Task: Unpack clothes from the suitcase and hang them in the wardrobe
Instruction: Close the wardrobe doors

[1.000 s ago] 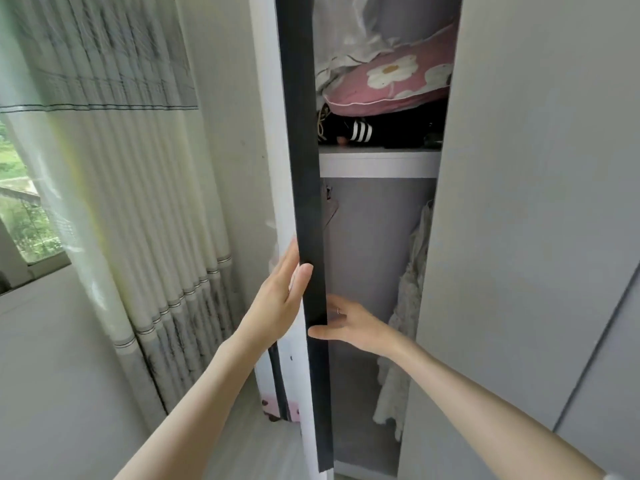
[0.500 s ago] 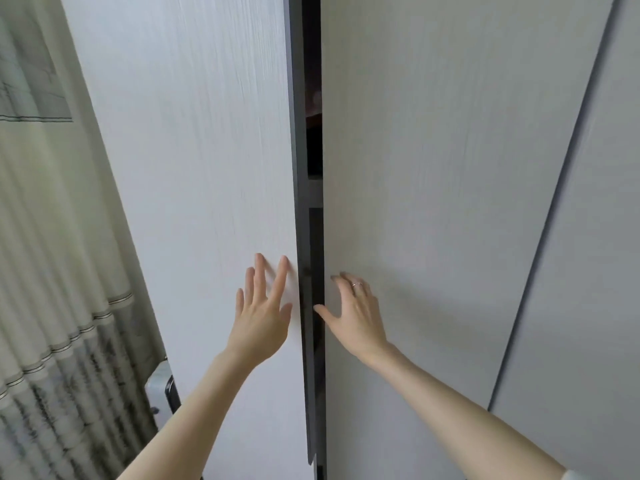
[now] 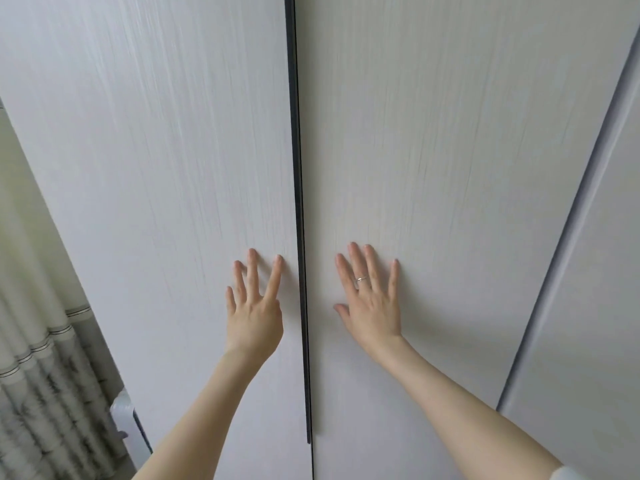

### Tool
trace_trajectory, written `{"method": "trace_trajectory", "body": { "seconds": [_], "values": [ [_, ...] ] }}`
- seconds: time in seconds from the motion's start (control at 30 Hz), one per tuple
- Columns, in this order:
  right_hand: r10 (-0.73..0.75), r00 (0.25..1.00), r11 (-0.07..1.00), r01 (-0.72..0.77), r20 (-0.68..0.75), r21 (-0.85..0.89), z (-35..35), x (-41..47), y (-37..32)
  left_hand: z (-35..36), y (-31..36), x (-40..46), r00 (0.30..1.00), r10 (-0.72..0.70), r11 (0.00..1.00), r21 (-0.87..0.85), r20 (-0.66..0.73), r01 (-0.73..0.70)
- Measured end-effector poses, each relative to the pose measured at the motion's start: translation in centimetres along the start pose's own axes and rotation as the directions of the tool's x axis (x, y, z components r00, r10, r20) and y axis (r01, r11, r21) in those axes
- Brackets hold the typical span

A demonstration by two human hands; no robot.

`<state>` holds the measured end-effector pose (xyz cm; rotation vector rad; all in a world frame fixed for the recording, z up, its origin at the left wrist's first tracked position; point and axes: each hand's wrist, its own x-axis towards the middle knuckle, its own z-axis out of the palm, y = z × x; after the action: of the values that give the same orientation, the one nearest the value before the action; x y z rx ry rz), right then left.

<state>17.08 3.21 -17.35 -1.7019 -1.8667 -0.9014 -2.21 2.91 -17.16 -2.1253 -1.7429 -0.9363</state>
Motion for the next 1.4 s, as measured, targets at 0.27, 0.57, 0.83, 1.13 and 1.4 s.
{"method": "trace_trajectory", "body": {
  "seconds": [0.27,0.57,0.83,1.13,1.4],
  "values": [
    [0.001,1.0,1.0,-0.001,0.004,-0.009,0.4,0.1,-0.1,1.4,-0.6,0.8,0.999,0.011,0.998,0.064,-0.03,-0.01],
    [0.087,0.991,0.99,-0.098,0.104,0.1,0.3,-3.9,-1.8,1.1,0.3,-2.3,0.992,0.037,0.979,-0.202,0.123,-0.011],
    [0.162,0.867,0.932,-0.291,0.471,0.217,2.1,-18.9,0.0,6.2,2.8,-11.4,0.913,0.187,0.856,-0.516,0.364,0.03],
    [0.438,0.508,0.794,-0.606,0.742,-0.053,-1.9,-35.6,7.2,13.9,13.0,-22.3,0.52,0.471,0.839,-0.544,0.713,-0.015],
    [0.557,0.223,0.627,-0.744,0.8,-0.229,-2.5,-49.4,15.7,21.0,23.1,-30.4,0.297,0.508,0.856,-0.513,0.809,-0.066]
  ]
}}
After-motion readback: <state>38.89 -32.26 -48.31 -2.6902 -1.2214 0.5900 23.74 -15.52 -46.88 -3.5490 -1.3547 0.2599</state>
